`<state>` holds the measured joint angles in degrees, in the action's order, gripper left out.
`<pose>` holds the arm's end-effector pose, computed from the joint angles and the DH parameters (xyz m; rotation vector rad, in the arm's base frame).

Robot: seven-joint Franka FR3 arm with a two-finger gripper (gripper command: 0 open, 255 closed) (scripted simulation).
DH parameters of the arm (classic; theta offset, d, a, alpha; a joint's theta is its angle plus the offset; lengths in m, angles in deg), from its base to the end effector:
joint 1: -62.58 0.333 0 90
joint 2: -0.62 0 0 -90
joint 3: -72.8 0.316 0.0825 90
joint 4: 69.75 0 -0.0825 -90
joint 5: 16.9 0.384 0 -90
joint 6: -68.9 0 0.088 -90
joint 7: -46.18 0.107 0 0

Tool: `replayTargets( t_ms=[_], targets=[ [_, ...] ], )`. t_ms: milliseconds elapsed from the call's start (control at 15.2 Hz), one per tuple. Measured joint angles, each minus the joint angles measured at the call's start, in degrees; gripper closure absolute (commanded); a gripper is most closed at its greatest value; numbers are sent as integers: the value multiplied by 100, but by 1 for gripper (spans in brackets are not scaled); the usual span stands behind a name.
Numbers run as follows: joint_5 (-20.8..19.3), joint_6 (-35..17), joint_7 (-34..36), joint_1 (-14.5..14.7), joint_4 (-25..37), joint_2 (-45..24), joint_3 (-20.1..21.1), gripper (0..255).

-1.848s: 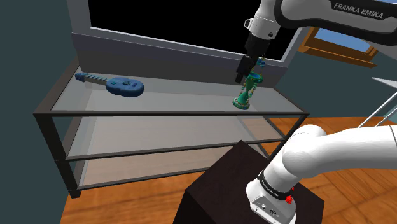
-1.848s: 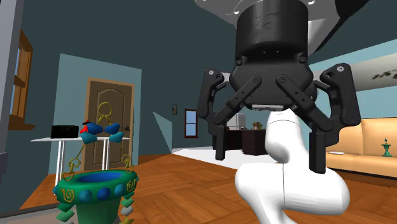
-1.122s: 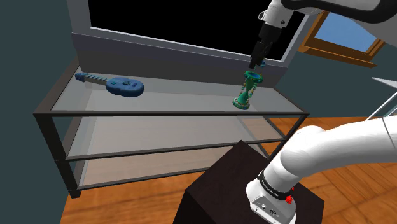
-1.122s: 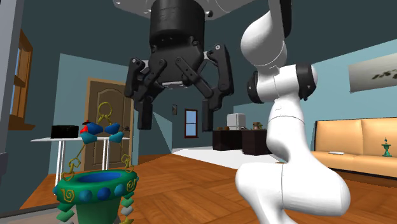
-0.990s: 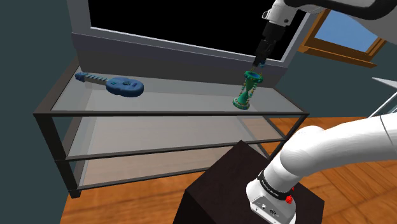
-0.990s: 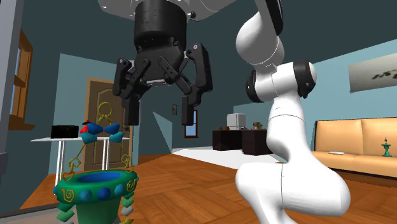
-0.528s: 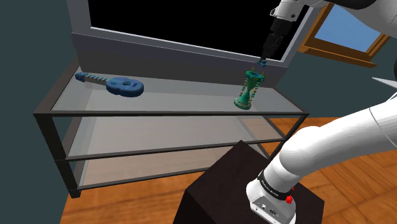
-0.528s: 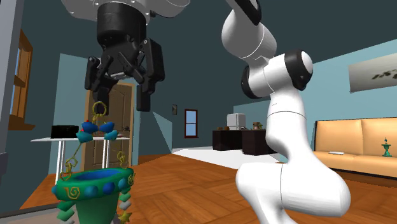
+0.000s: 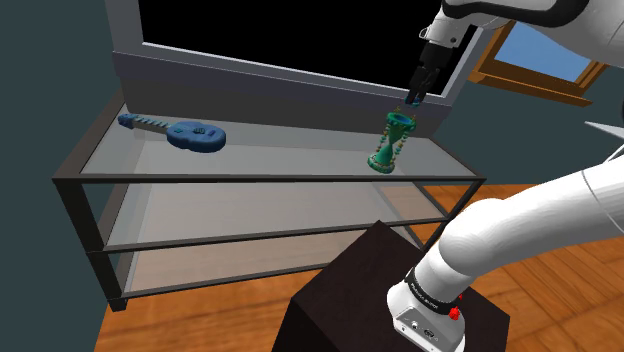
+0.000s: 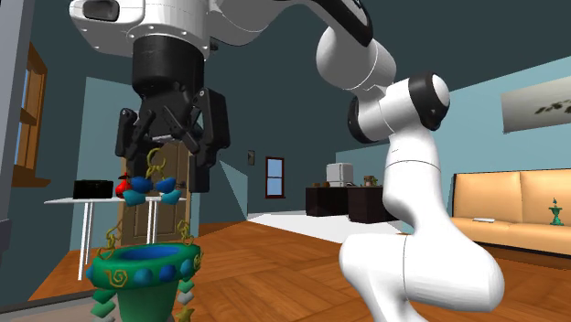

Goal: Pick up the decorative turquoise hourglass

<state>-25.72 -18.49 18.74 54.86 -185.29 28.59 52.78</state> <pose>0.3330 -0.2313 0.6268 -3.1216 -0.0473 0.0350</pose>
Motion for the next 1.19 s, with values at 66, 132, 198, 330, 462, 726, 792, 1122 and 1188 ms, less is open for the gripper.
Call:
replayTargets(
  t_ms=[66, 132, 198, 330, 462, 726, 792, 1122, 1188],
  targets=[
    [-3, -15, 0, -3, -25, 10, -1, 255],
    [-5, -22, 1, -4, -35, 17, -1, 255],
    [-6, -28, 2, -4, -37, 23, 0, 255],
    [-5, -30, 2, -4, -35, 26, 1, 255],
    [-5, -27, 0, -4, -35, 27, 1, 255],
    [0, -1, 4, -1, -4, 15, 6, 255],
    [3, 49, -6, 0, 54, -1, 4, 255],
    [43, 403, -39, 25, 529, -130, 15, 255],
    [51, 471, -41, 30, 620, -154, 21, 255]
  ],
)
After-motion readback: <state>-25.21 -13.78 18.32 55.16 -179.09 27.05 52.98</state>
